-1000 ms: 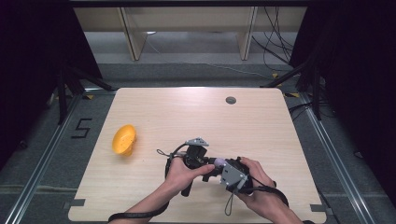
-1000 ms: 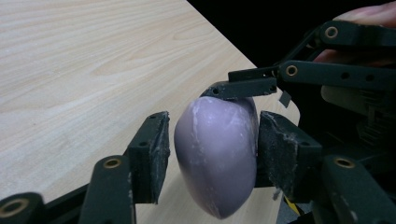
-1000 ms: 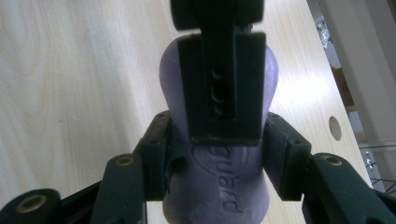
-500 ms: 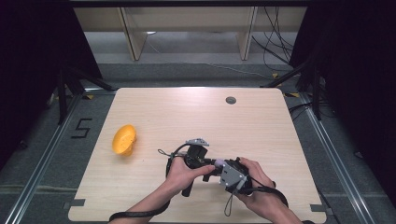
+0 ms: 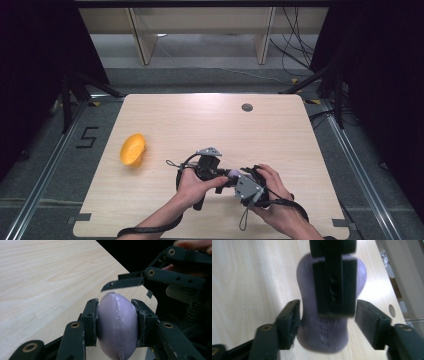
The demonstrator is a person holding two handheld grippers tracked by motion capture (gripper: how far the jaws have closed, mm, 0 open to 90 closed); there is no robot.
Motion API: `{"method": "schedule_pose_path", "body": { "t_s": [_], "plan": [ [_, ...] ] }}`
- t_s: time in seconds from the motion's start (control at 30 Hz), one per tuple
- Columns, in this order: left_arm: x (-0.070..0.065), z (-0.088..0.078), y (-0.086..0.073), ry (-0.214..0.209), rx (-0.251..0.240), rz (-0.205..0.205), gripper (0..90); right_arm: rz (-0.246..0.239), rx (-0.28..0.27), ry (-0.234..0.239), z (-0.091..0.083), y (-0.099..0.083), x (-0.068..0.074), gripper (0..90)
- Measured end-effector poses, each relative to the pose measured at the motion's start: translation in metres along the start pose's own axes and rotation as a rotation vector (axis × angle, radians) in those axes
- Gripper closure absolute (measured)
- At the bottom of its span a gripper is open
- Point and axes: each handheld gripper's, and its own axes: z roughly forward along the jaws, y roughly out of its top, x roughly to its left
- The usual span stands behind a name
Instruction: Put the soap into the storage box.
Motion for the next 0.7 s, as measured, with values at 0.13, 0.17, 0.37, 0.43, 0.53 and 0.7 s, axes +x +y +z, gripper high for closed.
{"method": "schedule_pose_path", "body": {
  "t_s": [0.13, 0.17, 0.37, 0.43, 0.53, 0.7],
  "plan": [
    [0.000, -0.005, 0.001, 0.036, -0.004, 0.037, 58.6, 0.033, -0.027, -0.005, -0.003, -0.003, 0.000, 33.3],
    [-0.001, -0.007, 0.000, 0.047, -0.012, 0.042, 58.6, 0.009, -0.035, -0.034, -0.007, -0.005, -0.003, 32.9],
    [-0.001, -0.013, 0.000, 0.090, -0.032, 0.070, 58.7, 0.015, -0.041, -0.046, -0.014, -0.009, -0.006, 32.5],
    [0.000, -0.016, 0.001, 0.102, -0.031, 0.074, 58.7, 0.016, -0.046, -0.050, -0.015, -0.010, -0.006, 32.5],
    [0.002, -0.021, 0.001, 0.127, -0.042, 0.084, 58.7, 0.047, -0.055, -0.034, -0.017, -0.014, -0.005, 32.8],
    [0.005, -0.030, 0.001, 0.160, -0.064, 0.075, 58.7, 0.082, -0.051, -0.029, -0.018, -0.022, -0.007, 32.8]
  ]
}}
